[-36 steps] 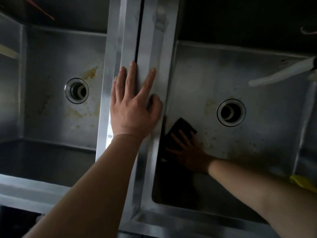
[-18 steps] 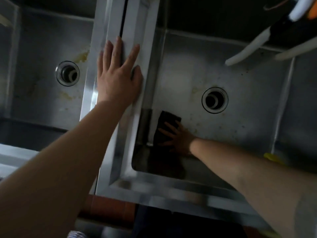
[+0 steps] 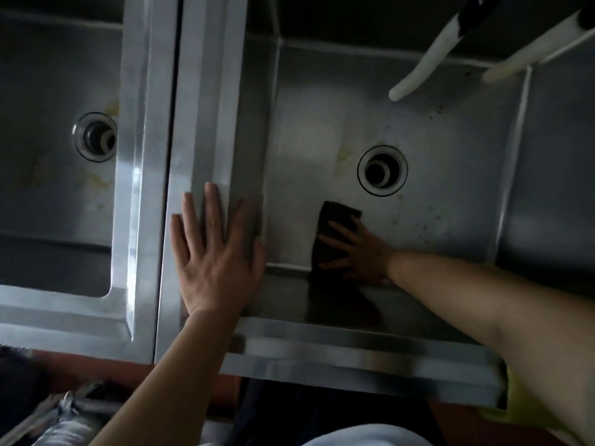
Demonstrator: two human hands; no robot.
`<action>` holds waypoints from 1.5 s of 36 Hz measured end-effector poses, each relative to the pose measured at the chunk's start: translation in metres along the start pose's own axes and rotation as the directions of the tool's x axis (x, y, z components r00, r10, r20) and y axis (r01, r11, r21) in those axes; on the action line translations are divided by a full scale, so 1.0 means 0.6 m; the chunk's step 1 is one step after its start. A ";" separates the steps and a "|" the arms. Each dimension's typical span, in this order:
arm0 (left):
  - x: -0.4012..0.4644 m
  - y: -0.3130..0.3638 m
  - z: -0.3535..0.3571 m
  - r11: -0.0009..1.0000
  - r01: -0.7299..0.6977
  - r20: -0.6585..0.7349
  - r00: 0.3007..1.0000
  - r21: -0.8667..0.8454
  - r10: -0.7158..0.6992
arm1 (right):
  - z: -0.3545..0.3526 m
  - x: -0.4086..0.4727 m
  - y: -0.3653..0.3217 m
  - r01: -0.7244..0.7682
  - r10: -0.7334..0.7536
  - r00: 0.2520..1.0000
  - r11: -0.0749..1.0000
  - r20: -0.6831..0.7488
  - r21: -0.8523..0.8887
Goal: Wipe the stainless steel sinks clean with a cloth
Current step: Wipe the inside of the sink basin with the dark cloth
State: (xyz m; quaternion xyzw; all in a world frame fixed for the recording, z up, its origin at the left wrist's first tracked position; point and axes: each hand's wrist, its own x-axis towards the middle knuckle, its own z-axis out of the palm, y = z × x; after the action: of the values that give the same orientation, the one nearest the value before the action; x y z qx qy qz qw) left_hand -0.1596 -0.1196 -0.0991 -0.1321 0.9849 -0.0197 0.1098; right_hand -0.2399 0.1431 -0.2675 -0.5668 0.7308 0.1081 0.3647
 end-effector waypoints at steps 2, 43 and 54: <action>0.001 -0.001 -0.001 1.000 -0.002 0.010 1.000 0.009 0.001 | -0.033 0.049 -0.016 0.050 -0.052 0.997 0.998 -0.056 -0.029; 0.004 0.004 -0.010 0.999 0.041 0.040 0.998 -0.028 -0.040 | -0.102 0.144 -0.117 -0.069 0.081 0.994 0.986 -0.074 0.151; 0.002 0.008 -0.021 0.997 0.049 0.053 0.998 -0.058 -0.046 | -0.034 0.013 0.009 0.030 -0.032 0.999 0.999 0.035 0.030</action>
State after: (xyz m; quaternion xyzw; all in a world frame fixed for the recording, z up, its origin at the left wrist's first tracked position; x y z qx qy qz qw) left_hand -0.1647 -0.1150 -0.0871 -0.1589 0.9785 0.0103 0.1308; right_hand -0.2536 0.1276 -0.2593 -0.5706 0.7168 0.1016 0.3877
